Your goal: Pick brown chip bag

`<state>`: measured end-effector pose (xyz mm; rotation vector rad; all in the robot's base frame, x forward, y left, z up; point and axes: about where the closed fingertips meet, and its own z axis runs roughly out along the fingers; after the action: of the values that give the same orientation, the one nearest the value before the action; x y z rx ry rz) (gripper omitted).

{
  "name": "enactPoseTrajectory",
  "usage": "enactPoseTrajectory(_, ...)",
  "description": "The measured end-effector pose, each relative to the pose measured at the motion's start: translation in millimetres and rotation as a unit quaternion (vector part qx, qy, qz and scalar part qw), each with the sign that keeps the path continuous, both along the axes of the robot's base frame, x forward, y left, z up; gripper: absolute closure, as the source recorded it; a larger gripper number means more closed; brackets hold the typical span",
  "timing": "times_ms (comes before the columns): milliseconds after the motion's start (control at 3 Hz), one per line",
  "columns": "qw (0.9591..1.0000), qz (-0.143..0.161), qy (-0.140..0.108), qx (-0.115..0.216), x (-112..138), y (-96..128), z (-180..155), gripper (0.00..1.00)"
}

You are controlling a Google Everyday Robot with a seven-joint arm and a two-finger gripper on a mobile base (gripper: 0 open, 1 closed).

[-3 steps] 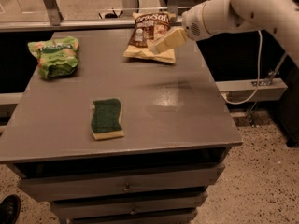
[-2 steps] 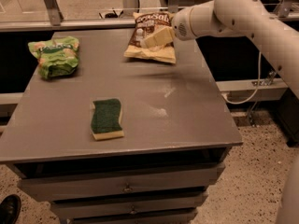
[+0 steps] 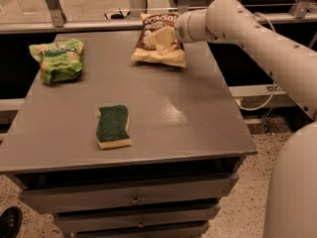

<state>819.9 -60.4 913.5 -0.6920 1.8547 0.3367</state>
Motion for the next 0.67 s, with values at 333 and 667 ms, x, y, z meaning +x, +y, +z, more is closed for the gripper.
enactPoseTrajectory(333, 0.9995, -0.030, 0.005, 0.005, 17.6, -6.9, -13.2, 0.00)
enactPoseTrajectory(667, 0.9989, -0.038, 0.026, 0.010, 29.3, -10.7, -33.3, 0.17)
